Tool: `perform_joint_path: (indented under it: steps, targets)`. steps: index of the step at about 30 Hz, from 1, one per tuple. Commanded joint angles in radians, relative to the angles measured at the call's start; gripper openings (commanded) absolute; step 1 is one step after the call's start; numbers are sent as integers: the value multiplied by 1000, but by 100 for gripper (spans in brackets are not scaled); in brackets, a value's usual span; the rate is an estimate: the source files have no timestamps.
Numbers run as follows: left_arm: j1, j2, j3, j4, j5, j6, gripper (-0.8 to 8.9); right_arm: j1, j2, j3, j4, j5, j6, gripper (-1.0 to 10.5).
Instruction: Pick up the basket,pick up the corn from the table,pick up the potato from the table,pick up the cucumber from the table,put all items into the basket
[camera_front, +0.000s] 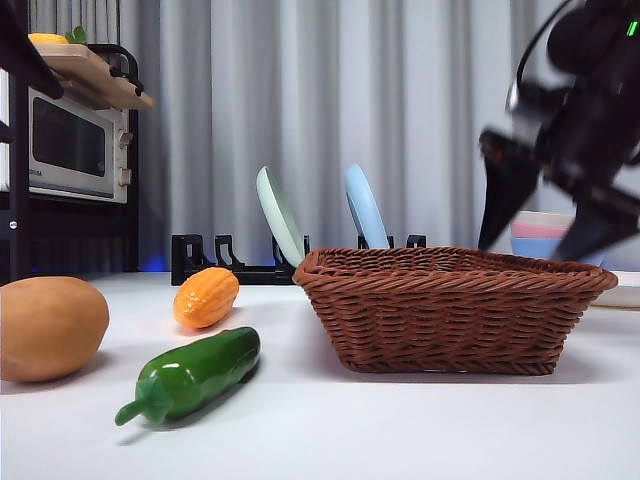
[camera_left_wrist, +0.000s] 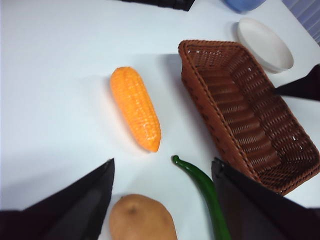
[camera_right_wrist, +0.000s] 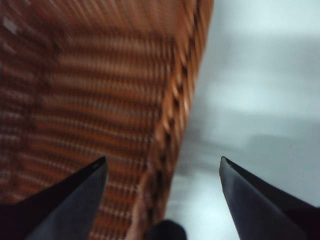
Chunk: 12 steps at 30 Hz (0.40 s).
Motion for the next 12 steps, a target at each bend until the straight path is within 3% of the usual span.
perform_joint_path:
  steps: [1, 5, 12]
  targets:
    - [-4, 1, 0, -5, -4, -3, 324, 8, 50, -2, 3, -2, -4, 298]
    - [-5, 1, 0, -11, -20, -3, 323, 8, 68, -2, 3, -2, -4, -23]
    - [-14, 5, 0, -7, -43, -3, 324, 7, 3, -2, 0, -1, 32, -12]
